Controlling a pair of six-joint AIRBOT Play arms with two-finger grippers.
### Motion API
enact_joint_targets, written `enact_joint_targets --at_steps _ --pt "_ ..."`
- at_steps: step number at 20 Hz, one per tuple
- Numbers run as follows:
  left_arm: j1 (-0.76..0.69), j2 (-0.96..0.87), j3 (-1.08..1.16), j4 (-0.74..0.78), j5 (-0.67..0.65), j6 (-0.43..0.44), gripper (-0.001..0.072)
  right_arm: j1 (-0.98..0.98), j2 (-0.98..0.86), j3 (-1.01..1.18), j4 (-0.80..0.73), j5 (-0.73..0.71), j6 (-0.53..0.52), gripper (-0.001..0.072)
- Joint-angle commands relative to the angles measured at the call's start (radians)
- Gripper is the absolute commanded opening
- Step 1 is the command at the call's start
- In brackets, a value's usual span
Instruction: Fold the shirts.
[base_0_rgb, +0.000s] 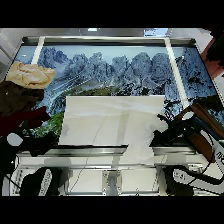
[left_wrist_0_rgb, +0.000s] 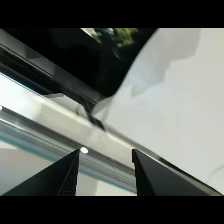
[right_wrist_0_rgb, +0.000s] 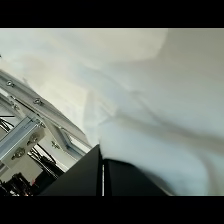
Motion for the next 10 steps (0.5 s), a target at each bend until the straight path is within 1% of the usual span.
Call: enact_joint_targets --at_steps 1,4,7,8,10 --pt "0.011 -0.129 -0.038 -0.111 0.037 0.021 0.0407 0.0 0.001 0.004 0.029 0.012 -0.034 0.0023" --pt "0.011 -0.251 -0.038 -0.114 0.055 0.037 0.0408 0.0 0.001 0.004 0.067 0.028 -0.036 0.0023" --pt "0.011 -0.267 -0.024 -0.098 0.087 0.037 0.0408 0.0 0.015 0.004 0.085 0.037 -0.036 0.0023" --pt "0.011 -0.267 -0.012 -0.079 0.101 0.036 0.0419 0.0 0.026 0.004 0.085 0.032 -0.036 0.0023" --pt "0.011 -0.267 0.003 -0.058 0.143 0.009 0.0426 0.0 0.051 0.004 0.09 0.026 -0.035 0.0023"
